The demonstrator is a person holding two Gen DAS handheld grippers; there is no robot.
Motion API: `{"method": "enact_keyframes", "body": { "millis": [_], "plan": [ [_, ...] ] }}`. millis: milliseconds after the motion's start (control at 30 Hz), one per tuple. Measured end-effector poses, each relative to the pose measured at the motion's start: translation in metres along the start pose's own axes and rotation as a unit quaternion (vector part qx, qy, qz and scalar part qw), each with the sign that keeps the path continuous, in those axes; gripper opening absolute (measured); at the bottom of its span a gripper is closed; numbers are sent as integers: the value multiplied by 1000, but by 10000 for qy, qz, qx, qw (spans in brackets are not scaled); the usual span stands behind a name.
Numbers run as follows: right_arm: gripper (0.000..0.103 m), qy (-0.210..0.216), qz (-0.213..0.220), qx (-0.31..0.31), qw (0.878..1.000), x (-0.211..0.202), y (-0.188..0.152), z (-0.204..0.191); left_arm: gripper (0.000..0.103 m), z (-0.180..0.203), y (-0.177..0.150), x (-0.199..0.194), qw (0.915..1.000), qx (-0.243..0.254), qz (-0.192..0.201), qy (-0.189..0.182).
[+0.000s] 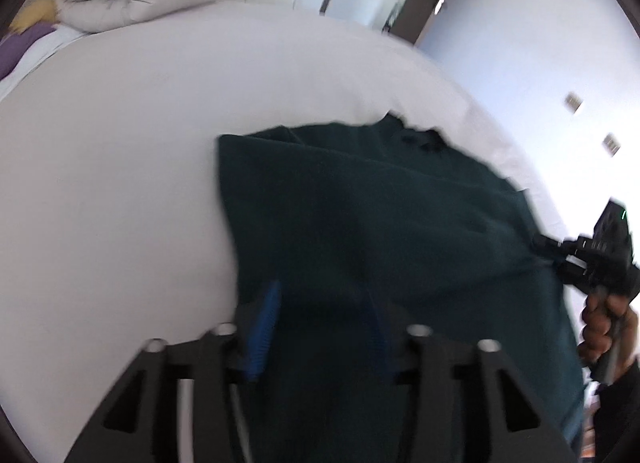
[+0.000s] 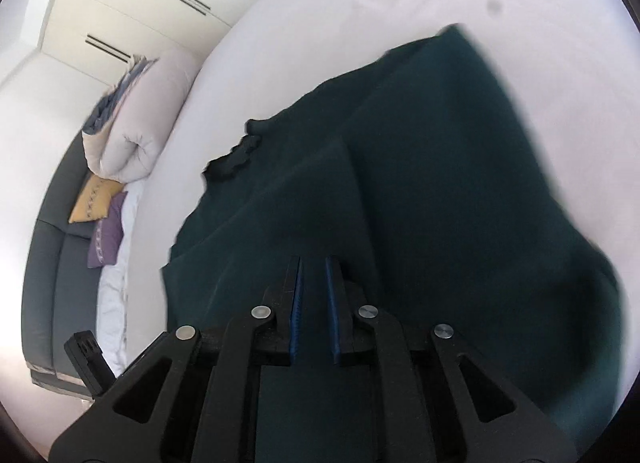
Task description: Fold small clothes
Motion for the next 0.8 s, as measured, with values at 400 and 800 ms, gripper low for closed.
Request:
{"method": "enact_keyframes", "body": {
  "millis": [400, 800],
  "plan": [
    [82, 48, 568, -482, 9972, -197, -135, 85, 85, 30, -184, -108, 9836, -1442, -483, -972],
    [81, -384, 137, 361, 9985, -218, -177, 188, 70, 54, -211, -111, 9798, -1179, -1082, -1197]
  ]
}}
Point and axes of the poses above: each gripper's, at about its wrist camera, not at the fingertips, and x roughly the way its jaws point, z to its right, y to its top, the point moved 4 cm from there along x, roughly the way its jaws point, and after that the axes turned 15 degrees about x, right-handed, at the moved point
